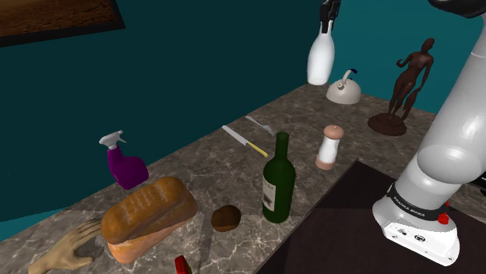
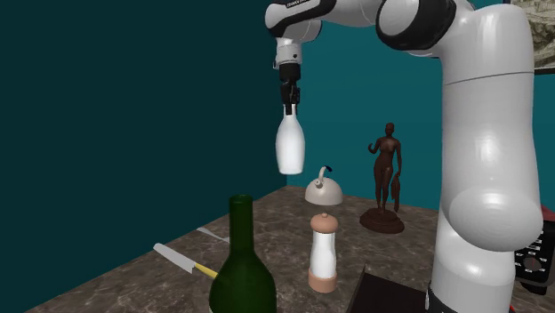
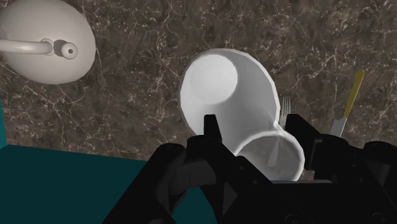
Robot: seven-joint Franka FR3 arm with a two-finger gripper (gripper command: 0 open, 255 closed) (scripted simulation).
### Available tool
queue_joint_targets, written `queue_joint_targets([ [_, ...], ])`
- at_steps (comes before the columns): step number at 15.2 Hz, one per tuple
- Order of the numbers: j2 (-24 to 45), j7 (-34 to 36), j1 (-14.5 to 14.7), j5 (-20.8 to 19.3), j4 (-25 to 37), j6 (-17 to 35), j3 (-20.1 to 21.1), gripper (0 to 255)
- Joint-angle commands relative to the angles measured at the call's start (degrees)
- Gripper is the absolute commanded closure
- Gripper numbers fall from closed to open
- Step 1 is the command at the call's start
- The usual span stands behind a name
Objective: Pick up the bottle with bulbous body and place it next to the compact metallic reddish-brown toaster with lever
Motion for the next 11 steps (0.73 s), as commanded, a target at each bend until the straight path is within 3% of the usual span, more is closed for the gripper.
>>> queue_joint_targets([
  [1, 0.61, -0.25, -0.19, 0.25, 2.45, -1.88, -0.11, 255],
  [11, 6.89, -1.95, -2.35, 2.94, 18.95, -12.55, -0.94, 255],
])
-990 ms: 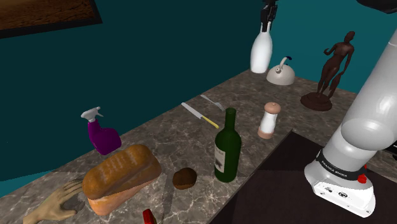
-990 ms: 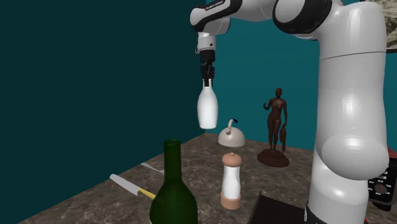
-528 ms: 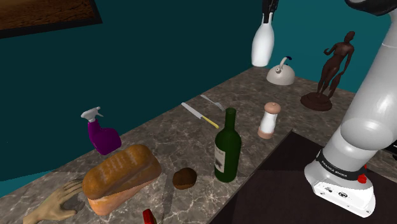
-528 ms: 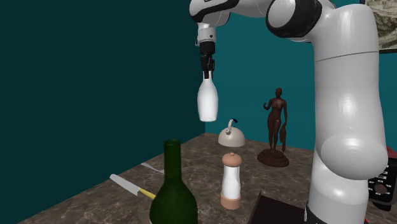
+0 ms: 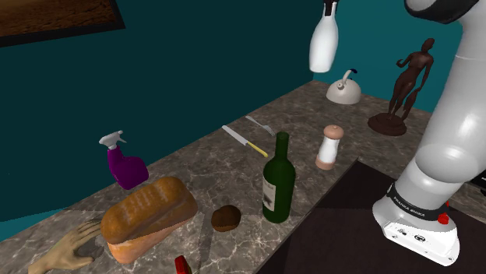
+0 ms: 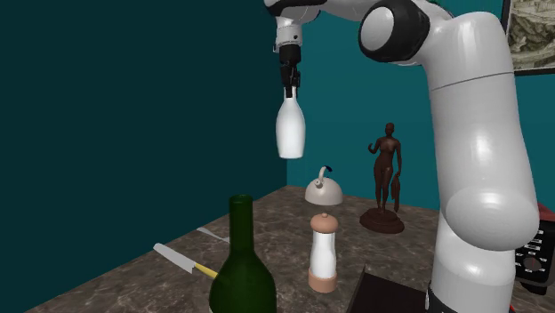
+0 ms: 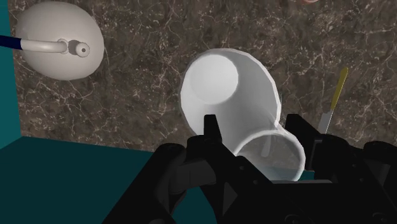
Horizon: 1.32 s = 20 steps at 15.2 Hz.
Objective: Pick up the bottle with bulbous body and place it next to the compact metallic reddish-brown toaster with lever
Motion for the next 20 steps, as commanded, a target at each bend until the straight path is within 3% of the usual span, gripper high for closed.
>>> queue_joint_targets([
  [1, 1.83, -0.53, -0.81, 0.84, 4.19, -2.49, -0.25, 255],
  [5, 6.81, -1.45, -3.32, 3.28, 15.12, -8.69, -0.61, 255],
  [8, 12.58, -1.92, -6.88, 6.25, 26.93, -14.83, -0.47, 255],
  [9, 6.91, -2.47, -4.26, 3.56, 17.65, -11.11, -1.07, 255],
  [12, -3.13, -3.52, -1.14, -1.14, 3.4, -6.29, -2.01, 255],
  [20, -20.61, -6.56, -1.23, -9.43, -15.99, -2.51, -2.13, 255],
])
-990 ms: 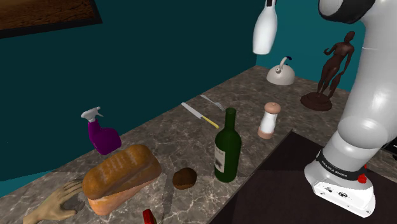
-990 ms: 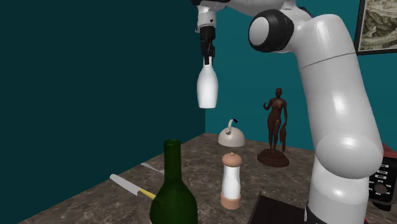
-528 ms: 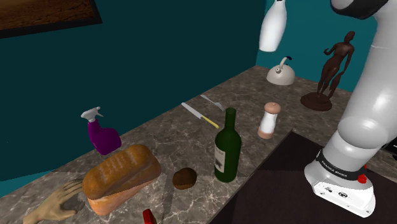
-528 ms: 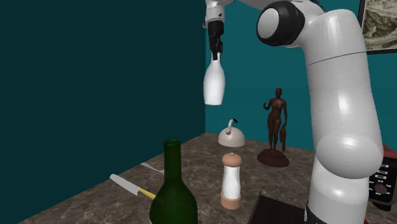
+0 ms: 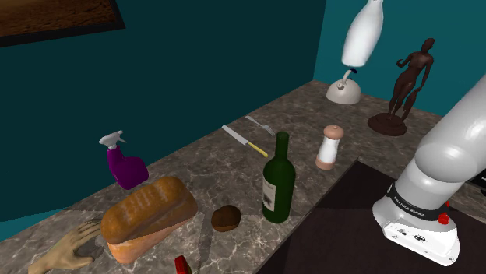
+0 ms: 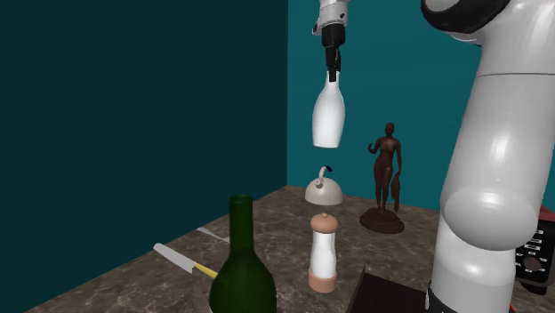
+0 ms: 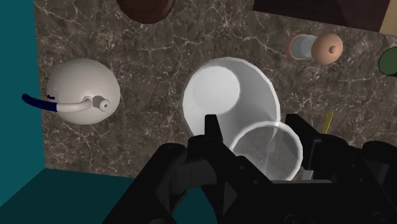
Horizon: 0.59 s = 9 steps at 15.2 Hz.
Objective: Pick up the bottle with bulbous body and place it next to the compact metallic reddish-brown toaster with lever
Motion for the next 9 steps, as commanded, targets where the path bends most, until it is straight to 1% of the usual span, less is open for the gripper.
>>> queue_joint_targets([
  [1, -3.57, -1.09, -0.49, -1.72, -3.65, 0.53, -0.22, 255],
  [5, -9.99, -3.53, -1.85, -4.94, -9.02, 0.36, -0.8, 255],
  [9, -15.53, -6.53, -3.42, -8.03, -12.88, -0.39, -1.79, 255],
])
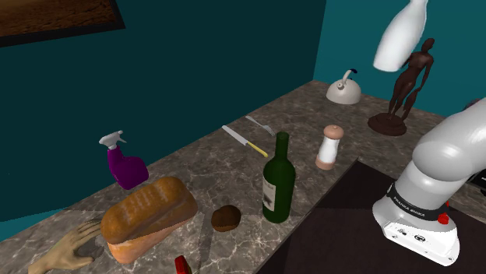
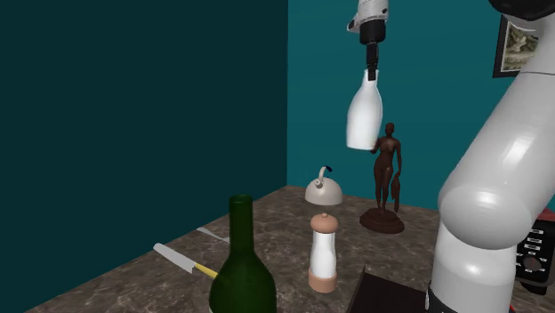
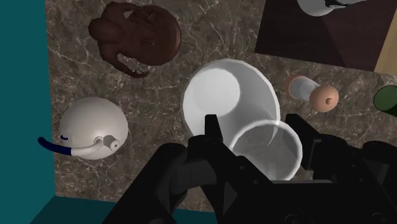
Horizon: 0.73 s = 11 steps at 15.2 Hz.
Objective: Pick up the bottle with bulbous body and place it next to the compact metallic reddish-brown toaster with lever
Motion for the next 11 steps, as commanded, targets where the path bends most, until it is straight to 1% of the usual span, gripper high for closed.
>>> queue_joint_targets([
  [1, -2.54, -1.56, -0.77, -1.51, -1.52, -0.56, -0.49, 255],
  [5, -7.09, -5.25, -2.37, -4.62, -3.78, -1.74, -2.01, 255],
  [10, -11.81, -10.85, -4.34, -8.78, -5.02, -3.46, -4.6, 255],
  [11, -12.44, -10.55, -4.48, -8.92, -6.34, -2.77, -4.51, 255],
])
